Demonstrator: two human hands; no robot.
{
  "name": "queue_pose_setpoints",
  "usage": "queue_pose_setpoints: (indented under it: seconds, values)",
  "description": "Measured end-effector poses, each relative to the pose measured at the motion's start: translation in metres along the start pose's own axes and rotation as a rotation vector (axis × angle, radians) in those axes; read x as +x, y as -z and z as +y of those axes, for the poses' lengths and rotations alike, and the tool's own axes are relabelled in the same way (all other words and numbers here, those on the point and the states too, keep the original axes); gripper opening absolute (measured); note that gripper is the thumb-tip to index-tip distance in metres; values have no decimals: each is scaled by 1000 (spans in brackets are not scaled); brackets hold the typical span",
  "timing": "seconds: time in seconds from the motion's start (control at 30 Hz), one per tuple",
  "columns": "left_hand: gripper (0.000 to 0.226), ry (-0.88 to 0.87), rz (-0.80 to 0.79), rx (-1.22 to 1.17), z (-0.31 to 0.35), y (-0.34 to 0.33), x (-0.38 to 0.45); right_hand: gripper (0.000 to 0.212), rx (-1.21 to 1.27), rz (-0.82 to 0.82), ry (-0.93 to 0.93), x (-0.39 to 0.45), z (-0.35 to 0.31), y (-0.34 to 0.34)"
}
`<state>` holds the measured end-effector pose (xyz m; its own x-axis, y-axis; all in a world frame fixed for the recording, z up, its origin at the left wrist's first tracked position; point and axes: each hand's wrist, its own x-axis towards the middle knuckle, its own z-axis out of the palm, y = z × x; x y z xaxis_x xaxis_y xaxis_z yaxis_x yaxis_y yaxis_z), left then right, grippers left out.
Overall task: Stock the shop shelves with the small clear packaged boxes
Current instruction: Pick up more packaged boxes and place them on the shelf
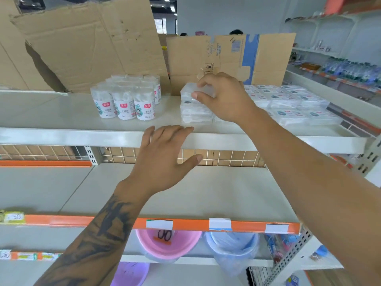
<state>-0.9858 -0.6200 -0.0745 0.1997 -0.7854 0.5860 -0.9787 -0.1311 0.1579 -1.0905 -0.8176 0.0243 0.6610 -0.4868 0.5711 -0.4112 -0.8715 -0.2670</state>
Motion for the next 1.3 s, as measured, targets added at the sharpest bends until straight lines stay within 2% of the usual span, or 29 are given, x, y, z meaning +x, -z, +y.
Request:
queue_pose_setpoints:
  seconds: [0.13,0.23,0.33,0.4,0.47,0.57,0.63,0.7,0.77,0.8,0.97,1.07,1.13,1.2,1.3]
  values:
    - [62,75,102,-256,10,16,4,38,157,35,70,-50,-6,11]
    - [52,101,216,-458,25,23,4,29,315,18,9,-89,-12,22]
    - [53,39,286,-500,44,28,1,20,460,-10,-73,-122,-15,31]
    - [49,-24,261,-526,54,28,-2,18,565,-20,-110,-141,-15,38]
    - [41,-40,206,-567,60,27,-6,27,634,-24,-165,-157,-14,43]
    - [34,37,39,-727,71,23,-13,51,760,-26,-320,-181,-9,46]
    - [32,108,-24,-883,78,15,-17,59,910,12,-452,-195,-5,45]
    - [32,175,-52,-1040,84,5,-19,51,1079,72,-529,-206,-2,41]
    - [32,250,-63,-1168,89,-2,-18,33,1220,99,-528,-215,-2,36]
    - [31,289,-65,-1221,91,-4,-18,32,1258,109,-519,-219,-2,34]
    - [34,415,-78,-1384,107,-10,-18,38,1397,182,-581,-230,-9,31]
    - [36,483,-121,-1464,119,-12,-23,50,1388,265,-645,-235,-14,29]
    - [32,461,-184,-1421,125,-13,-28,53,1389,347,-667,-236,-14,32]
    - [30,383,-256,-1361,125,-14,-31,47,1399,388,-672,-235,-10,38]
    - [55,265,-367,-1468,118,-11,-27,29,1346,291,-629,-238,0,47]
